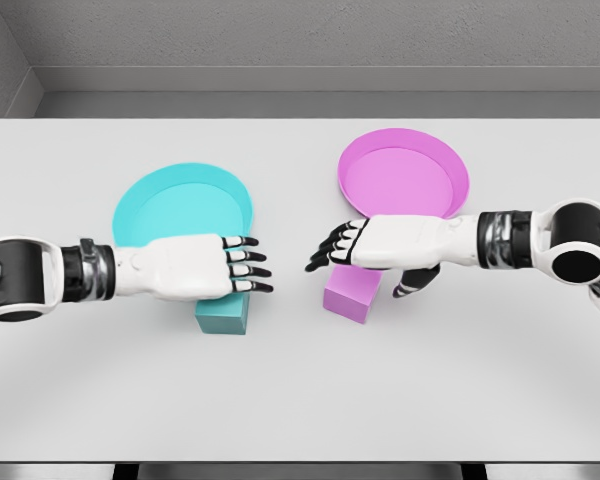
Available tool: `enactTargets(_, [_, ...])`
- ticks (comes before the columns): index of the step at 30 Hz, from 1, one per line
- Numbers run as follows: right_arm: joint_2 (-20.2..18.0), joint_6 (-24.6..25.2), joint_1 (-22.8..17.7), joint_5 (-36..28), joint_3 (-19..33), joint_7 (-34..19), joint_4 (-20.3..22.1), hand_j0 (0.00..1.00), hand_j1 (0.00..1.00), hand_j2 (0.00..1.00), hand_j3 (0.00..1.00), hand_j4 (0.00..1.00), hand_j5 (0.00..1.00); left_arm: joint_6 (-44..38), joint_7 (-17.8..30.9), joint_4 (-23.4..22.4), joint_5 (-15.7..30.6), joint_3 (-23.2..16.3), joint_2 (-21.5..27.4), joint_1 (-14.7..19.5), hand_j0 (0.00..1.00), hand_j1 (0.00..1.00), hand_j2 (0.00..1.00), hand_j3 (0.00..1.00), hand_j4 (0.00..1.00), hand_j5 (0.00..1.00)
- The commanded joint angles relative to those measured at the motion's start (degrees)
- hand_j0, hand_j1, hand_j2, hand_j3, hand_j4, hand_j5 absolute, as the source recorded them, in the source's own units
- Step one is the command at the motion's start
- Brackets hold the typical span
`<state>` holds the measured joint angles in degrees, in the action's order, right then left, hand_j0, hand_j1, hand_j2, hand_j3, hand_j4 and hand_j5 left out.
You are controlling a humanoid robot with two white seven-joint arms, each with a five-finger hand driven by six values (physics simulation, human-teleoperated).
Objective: Place the blocks in the corresponding plates according to their colors
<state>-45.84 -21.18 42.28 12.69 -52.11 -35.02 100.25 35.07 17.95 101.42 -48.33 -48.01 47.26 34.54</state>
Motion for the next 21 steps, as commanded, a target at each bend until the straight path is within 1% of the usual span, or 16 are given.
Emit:
enactTargets(1, [0.05, 1.32, 0.00, -0.21, -0.63, 0.02, -0.14, 1.00, 1.00, 1.00, 1.00, 1.00, 1.00, -0.07, -0.02, 0.18, 0.16, -0.41, -0.06, 0.00, 1.00, 1.00, 1.00, 1.00, 1.00, 1.00])
enactTargets(5, [0.31, 2.55, 0.00, -0.12, -1.24, 0.02, -0.41, 1.00, 1.00, 1.00, 1.00, 1.00, 1.00, -0.07, -0.02, 0.54, 0.25, -0.68, -1.20, -0.17, 1.00, 1.00, 1.00, 1.00, 1.00, 1.00])
enactTargets(7, [0.66, 2.55, 0.00, 0.05, -1.59, 0.02, -0.50, 1.00, 1.00, 1.00, 1.00, 1.00, 1.00, -0.07, 2.52, 0.54, 0.25, -0.94, -1.20, -0.18, 1.00, 1.00, 1.00, 1.00, 1.00, 1.00])
enactTargets(11, [1.10, 2.73, 0.00, 0.23, -3.17, 0.02, -0.85, 1.00, 1.00, 1.00, 1.00, 1.00, 1.00, -0.07, 2.96, 0.54, 0.16, -1.12, -1.20, -0.44, 1.00, 1.00, 1.00, 1.00, 1.00, 1.00])
enactTargets(15, [1.28, 2.73, 0.00, 0.76, -3.62, 0.02, -2.17, 1.00, 1.00, 1.00, 1.00, 1.00, 1.00, -0.07, 3.14, 0.54, 0.16, -1.12, -1.21, -0.44, 1.00, 1.00, 1.00, 1.00, 1.00, 1.00])
enactTargets(16, [1.28, 2.73, 0.00, 1.46, -3.62, 0.02, -2.25, 0.94, 0.94, 0.94, 0.94, 0.94, 0.94, -0.07, 3.31, 0.54, 0.25, -1.12, -1.20, -0.35, 1.00, 1.00, 1.00, 1.00, 1.00, 1.00])
enactTargets(17, [1.28, 2.73, 0.00, 1.46, -3.62, 0.02, -2.25, 0.81, 0.81, 0.81, 0.81, 0.81, 0.81, -0.07, 4.11, 0.54, 0.25, -1.12, -1.20, -0.35, 0.96, 0.96, 0.96, 0.96, 0.96, 0.96])
enactTargets(18, [1.28, 2.73, 0.00, 1.46, -3.62, 0.02, -2.25, 0.71, 0.71, 0.71, 0.71, 0.71, 0.71, -0.07, 4.28, 0.54, 0.25, -1.12, -1.20, -0.44, 0.89, 0.89, 0.89, 0.89, 0.89, 0.89])
enactTargets(19, [1.28, 2.73, 0.00, 1.46, -3.62, 0.02, -2.25, 0.65, 0.65, 0.65, 0.65, 0.65, 0.65, -0.07, 4.28, 0.54, 0.25, -1.12, -1.12, -0.44, 0.86, 0.86, 0.86, 0.86, 0.86, 0.86])
enactTargets(21, [1.28, 2.73, 0.00, 1.46, -3.88, 0.02, -2.25, 0.65, 0.65, 0.65, 0.65, 0.65, 0.65, -0.07, 5.34, 0.62, 0.25, -1.12, -1.20, -0.35, 0.78, 0.78, 0.78, 0.78, 0.78, 0.78])
